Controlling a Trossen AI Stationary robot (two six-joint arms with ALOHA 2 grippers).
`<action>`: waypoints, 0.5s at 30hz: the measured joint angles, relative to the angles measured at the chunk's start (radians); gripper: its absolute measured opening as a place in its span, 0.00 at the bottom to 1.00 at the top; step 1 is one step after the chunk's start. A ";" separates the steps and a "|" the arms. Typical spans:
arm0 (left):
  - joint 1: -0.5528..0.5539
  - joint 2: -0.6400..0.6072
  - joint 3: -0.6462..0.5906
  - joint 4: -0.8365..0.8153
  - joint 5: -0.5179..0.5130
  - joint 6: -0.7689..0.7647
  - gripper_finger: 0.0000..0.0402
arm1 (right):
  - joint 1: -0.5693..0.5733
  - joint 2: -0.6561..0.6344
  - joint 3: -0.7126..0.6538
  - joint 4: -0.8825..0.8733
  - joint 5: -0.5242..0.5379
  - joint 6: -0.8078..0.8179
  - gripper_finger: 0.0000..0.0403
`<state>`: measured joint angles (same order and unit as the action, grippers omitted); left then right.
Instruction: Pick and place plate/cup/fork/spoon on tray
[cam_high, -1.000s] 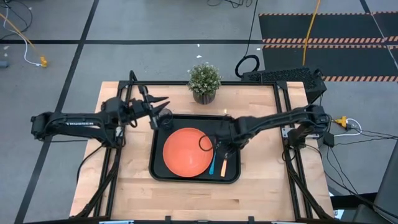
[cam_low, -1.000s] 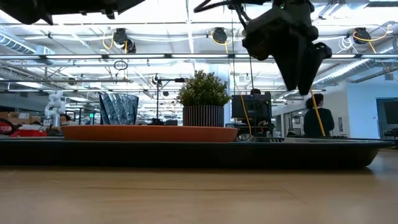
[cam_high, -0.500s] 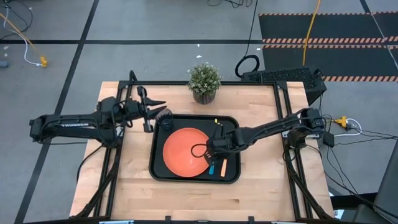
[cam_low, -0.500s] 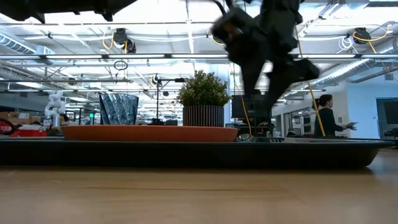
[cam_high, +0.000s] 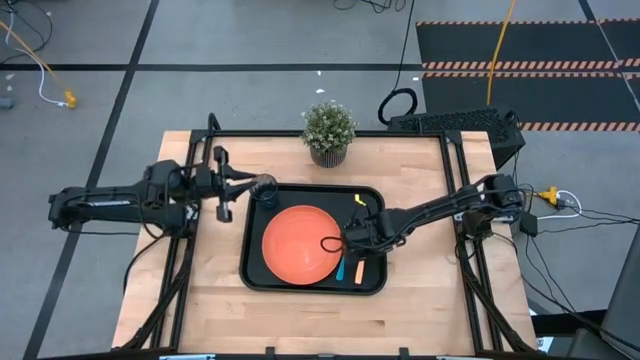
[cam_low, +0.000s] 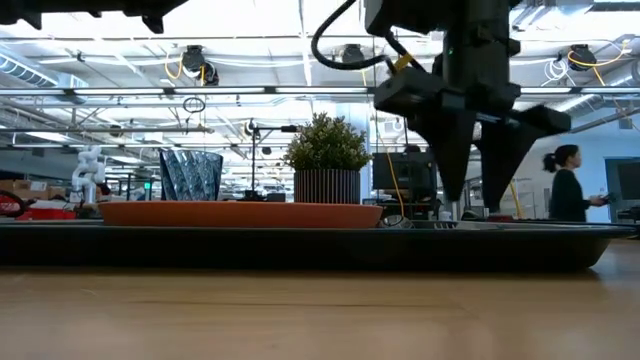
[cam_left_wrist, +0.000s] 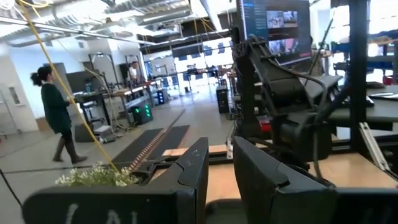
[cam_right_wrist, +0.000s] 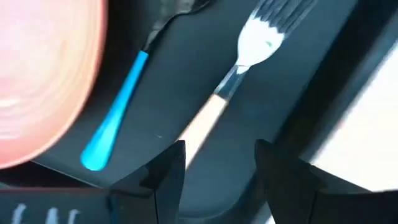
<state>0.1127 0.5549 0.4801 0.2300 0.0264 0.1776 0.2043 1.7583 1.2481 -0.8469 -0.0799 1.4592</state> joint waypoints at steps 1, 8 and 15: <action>-0.005 -0.011 0.000 -0.016 0.000 0.000 0.20 | 0.000 0.001 -0.007 0.010 0.000 0.025 0.45; -0.031 -0.067 0.000 -0.079 0.000 -0.007 0.20 | -0.012 0.001 -0.065 0.005 0.002 0.228 0.45; -0.057 -0.079 0.000 -0.078 0.000 -0.003 0.20 | -0.010 0.000 -0.082 0.022 0.050 0.287 0.45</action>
<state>0.0559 0.4763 0.4801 0.1524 0.0263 0.1749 0.1947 1.7580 1.1660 -0.8254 -0.0303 1.7466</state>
